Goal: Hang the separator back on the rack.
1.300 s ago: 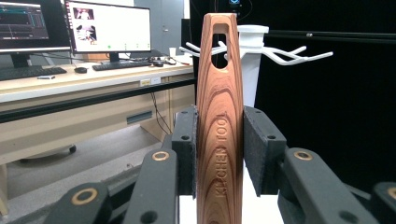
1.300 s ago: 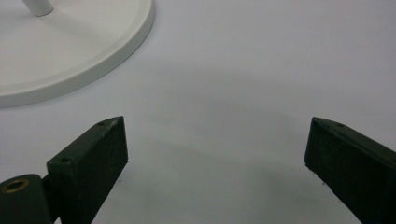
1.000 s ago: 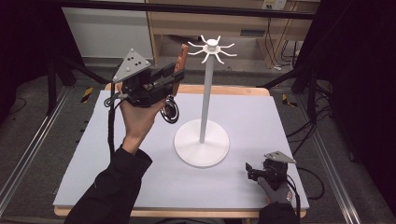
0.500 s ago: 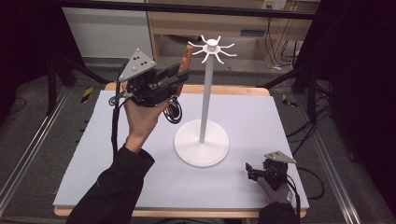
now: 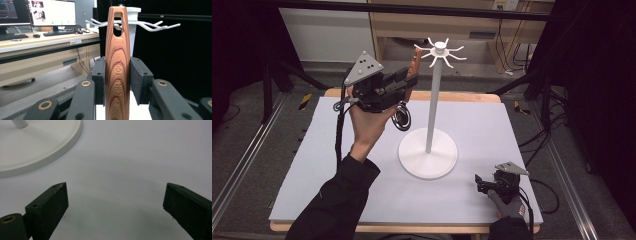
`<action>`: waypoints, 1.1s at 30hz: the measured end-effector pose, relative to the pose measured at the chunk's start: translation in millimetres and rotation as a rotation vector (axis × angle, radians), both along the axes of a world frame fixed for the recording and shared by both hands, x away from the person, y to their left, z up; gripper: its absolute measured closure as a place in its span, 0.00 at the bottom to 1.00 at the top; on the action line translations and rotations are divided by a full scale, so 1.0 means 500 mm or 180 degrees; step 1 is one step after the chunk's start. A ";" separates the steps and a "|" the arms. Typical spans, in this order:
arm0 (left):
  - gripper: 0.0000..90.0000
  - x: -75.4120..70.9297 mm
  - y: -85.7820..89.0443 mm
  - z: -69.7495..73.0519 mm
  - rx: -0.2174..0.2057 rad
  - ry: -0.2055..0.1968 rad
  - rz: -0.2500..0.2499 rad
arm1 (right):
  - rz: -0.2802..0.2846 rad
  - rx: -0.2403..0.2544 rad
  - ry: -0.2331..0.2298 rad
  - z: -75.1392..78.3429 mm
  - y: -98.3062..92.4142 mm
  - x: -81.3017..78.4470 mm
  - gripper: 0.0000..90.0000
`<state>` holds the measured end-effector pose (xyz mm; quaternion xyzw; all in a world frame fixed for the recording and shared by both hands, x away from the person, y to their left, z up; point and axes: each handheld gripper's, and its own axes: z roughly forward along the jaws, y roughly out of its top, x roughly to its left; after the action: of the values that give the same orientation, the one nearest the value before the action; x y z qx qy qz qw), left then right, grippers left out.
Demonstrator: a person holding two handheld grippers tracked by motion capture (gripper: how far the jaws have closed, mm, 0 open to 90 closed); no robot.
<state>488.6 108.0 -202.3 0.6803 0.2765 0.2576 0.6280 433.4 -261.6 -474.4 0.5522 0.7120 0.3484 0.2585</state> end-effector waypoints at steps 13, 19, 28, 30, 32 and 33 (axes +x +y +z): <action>0.74 0.011 -0.006 0.000 -0.0021 0.0016 -0.0029 | 0.0000 0.0005 0.0000 0.000 0.000 0.000 0.07; 0.74 0.013 0.000 -0.003 -0.0035 0.0011 -0.0050 | -0.0004 -0.0012 0.0007 -0.001 0.000 0.001 0.07; 0.74 0.019 -0.011 0.000 0.0043 0.0047 -0.0080 | -0.0006 -0.0010 0.0005 0.000 0.001 0.000 0.07; 0.74 0.022 -0.018 -0.004 0.0098 0.0070 -0.0091 | -0.0005 -0.0013 0.0007 0.000 0.001 0.001 0.07; 0.74 0.022 -0.022 -0.006 0.0134 0.0061 -0.0089 | 0.0006 -0.0017 0.0004 -0.001 0.001 0.001 0.07; 0.74 0.022 -0.029 -0.011 0.0136 0.0058 -0.0097 | 0.0005 -0.0016 0.0000 0.000 0.001 0.001 0.07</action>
<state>499.5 93.4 -207.7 0.7000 0.2663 0.2477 0.6146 433.7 -261.3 -474.6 0.5510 0.7133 0.3468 0.2596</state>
